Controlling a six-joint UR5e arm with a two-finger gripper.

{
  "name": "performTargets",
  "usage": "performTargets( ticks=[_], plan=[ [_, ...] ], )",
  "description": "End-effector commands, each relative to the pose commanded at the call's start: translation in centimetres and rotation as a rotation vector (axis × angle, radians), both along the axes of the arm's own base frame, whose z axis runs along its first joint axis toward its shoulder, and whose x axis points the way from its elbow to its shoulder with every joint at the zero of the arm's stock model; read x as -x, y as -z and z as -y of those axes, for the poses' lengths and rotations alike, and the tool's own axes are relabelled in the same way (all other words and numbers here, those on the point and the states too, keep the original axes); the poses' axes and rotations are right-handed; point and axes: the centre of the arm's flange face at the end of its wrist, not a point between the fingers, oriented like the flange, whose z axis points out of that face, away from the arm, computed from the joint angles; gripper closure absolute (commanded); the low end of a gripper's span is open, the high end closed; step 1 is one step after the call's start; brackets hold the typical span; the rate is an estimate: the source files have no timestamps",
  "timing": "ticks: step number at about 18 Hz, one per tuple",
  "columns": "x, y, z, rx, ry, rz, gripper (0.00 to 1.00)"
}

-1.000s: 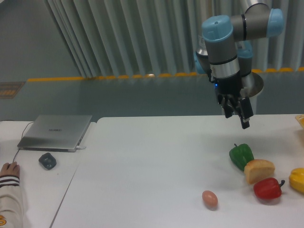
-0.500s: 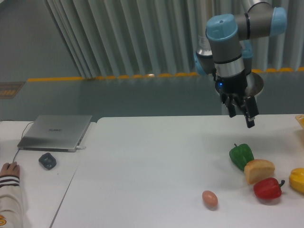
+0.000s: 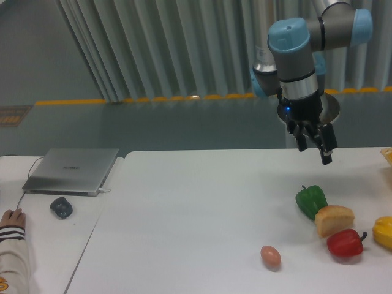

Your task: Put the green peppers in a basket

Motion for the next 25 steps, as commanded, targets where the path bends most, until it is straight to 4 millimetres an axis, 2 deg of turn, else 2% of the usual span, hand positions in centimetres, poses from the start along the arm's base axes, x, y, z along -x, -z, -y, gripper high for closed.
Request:
performTargets(
  ticks=[8,25],
  plan=[
    [-0.1,1.3,-0.3,0.018,0.006,0.017,0.00],
    [-0.7,2.3,-0.1,0.027,-0.019,0.031,0.00]
  ],
)
